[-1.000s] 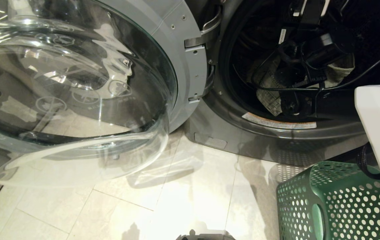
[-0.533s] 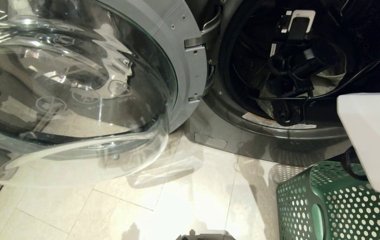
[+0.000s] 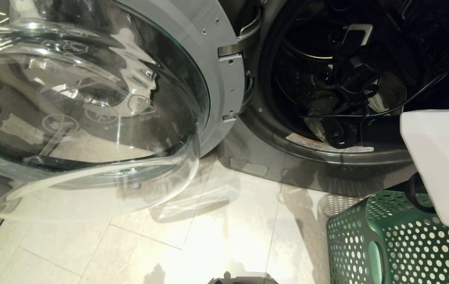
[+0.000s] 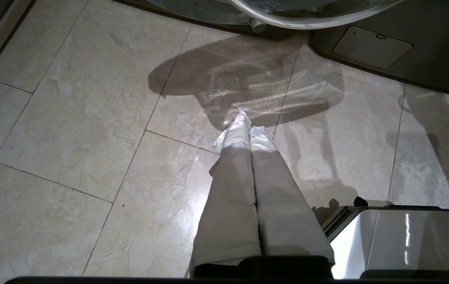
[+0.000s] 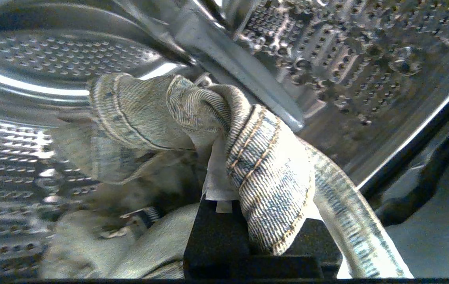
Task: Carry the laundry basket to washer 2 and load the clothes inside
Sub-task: Place the clothes into the washing machine
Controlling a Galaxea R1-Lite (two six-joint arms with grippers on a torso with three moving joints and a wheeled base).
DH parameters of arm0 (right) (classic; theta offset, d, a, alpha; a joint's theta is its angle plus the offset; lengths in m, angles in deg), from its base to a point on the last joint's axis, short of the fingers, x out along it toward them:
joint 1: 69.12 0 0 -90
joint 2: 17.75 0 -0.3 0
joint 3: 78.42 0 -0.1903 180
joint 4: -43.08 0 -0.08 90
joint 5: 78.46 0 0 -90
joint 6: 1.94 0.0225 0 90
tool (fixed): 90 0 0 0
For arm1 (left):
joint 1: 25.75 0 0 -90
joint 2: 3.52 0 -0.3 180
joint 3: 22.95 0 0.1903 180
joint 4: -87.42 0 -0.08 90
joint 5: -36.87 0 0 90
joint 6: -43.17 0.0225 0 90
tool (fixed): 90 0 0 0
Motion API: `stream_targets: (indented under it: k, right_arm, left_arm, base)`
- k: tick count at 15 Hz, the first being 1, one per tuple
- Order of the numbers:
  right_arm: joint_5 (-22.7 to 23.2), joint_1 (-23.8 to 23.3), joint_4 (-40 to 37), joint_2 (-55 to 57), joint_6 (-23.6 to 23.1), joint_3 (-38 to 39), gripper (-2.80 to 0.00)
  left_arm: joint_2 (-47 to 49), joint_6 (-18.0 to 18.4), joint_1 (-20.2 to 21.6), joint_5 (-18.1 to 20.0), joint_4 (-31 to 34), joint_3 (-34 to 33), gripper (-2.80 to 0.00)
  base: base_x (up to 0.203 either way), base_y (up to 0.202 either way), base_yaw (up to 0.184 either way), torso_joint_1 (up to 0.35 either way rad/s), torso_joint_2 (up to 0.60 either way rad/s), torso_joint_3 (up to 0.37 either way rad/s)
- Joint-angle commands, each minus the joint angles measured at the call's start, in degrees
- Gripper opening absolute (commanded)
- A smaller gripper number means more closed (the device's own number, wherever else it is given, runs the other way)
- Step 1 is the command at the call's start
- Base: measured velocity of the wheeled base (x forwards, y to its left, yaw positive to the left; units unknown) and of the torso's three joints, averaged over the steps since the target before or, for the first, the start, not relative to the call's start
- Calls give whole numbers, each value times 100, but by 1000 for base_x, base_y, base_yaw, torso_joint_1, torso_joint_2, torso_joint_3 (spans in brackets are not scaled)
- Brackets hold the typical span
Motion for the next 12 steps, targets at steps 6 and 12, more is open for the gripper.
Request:
stream_targets:
  k: [6, 12]
  right_arm:
    - [-472, -23, -1612, -362, 1108, 7, 0]
    - [-50, 62, -2036, -797, 1170, 24, 0]
  left_arm:
    - [-1, -2, 0, -2, 2, 0, -280]
    - [-1, -2, 0, -2, 2, 0, -280]
  base:
    - [0, 0, 0, 0, 0, 0]
    - [0, 0, 0, 0, 0, 0]
